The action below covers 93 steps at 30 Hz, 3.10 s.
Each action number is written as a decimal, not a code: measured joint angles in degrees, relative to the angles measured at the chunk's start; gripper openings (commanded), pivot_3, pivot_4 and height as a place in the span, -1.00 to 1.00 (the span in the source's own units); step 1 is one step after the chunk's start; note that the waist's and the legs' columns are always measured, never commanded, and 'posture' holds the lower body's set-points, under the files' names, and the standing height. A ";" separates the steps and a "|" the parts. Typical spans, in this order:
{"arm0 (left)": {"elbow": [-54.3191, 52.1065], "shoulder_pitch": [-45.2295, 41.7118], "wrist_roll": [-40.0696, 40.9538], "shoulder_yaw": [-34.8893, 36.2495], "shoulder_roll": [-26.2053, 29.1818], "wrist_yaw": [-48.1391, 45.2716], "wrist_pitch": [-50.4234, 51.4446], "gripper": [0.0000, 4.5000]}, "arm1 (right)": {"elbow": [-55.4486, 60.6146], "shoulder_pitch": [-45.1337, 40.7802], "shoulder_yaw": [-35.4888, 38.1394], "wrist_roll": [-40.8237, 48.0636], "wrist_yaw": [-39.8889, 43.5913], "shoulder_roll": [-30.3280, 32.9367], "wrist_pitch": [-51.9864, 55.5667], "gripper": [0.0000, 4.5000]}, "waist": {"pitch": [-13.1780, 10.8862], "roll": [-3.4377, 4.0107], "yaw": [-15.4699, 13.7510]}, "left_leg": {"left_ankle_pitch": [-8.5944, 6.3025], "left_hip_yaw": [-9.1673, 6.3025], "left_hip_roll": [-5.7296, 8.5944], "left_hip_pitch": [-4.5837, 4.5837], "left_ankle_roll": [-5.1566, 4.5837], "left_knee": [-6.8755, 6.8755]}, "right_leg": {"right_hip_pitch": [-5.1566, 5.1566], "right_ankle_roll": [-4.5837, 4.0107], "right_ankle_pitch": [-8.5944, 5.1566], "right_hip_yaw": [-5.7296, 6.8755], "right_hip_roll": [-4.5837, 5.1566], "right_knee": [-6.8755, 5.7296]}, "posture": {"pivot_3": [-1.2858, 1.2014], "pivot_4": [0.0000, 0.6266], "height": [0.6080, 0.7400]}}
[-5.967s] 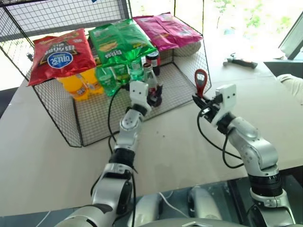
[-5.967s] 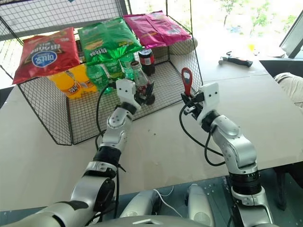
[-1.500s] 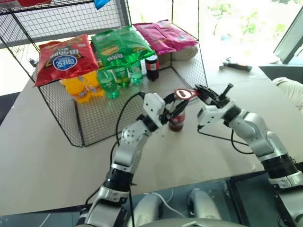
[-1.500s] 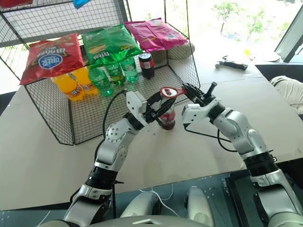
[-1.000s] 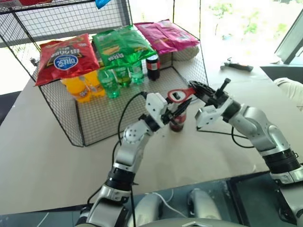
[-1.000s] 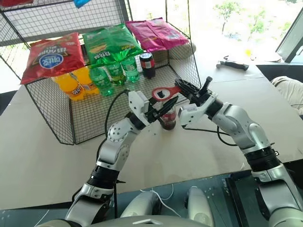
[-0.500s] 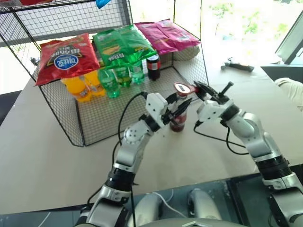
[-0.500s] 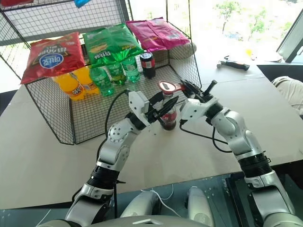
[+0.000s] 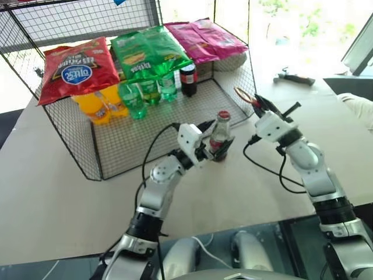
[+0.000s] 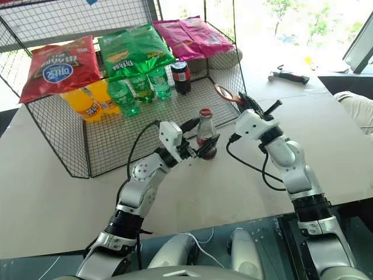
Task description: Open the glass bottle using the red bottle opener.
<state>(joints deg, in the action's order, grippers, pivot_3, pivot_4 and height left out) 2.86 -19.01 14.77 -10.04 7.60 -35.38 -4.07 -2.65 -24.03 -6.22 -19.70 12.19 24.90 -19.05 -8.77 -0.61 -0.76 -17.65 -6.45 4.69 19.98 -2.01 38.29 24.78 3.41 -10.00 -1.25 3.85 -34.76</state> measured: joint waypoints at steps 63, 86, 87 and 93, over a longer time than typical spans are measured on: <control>-2.48 -3.22 0.41 0.06 -1.24 -3.59 -1.07 -0.19 | -3.39 0.63 -0.04 -0.61 -1.30 -0.05 -2.21 -1.00 | 0.00 0.00 0.08 | 0.00 0.07 0.02 0.02 -0.01 -0.03 | 0.04 0.00 0.00 -0.02 0.01 -0.01 | 0.03 -0.52 1.00; -3.33 -3.32 -0.48 -0.76 0.91 -3.10 -2.60 -0.37 | -0.54 2.80 -4.62 -5.25 -1.44 -0.75 -5.97 -1.00 | 0.23 -0.08 0.10 | 0.00 0.23 -0.01 -0.25 0.00 0.07 | -0.17 0.01 0.00 -0.16 -0.05 -0.11 | 0.03 -0.52 1.00; -3.33 -3.33 -0.55 -0.76 0.99 -3.11 -2.60 -0.37 | -0.55 2.88 -4.63 -5.42 -1.54 -0.61 -6.37 -1.00 | 0.24 -0.08 0.10 | 0.00 0.23 -0.01 -0.26 0.00 0.07 | -0.18 0.01 0.00 -0.17 -0.05 -0.11 | 0.03 -0.52 1.00; -3.38 -3.41 -1.05 -1.29 1.61 -3.13 -2.29 -0.37 | -0.74 3.09 -4.61 -6.87 -2.23 1.14 -8.88 -1.00 | 0.38 -0.11 0.10 | 0.00 0.25 -0.01 -0.29 0.00 0.08 | -0.21 0.01 0.00 -0.18 -0.05 -0.11 | 0.03 -0.52 1.00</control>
<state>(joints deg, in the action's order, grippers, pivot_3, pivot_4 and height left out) -0.53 -22.42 13.71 -11.33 9.20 -38.51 -6.36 -3.38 -20.94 -10.84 -26.57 9.96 26.04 -27.93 -8.40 -0.72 -0.65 -17.65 -6.19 4.68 19.69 -2.01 38.37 24.57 3.42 -10.00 -1.42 3.79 -34.87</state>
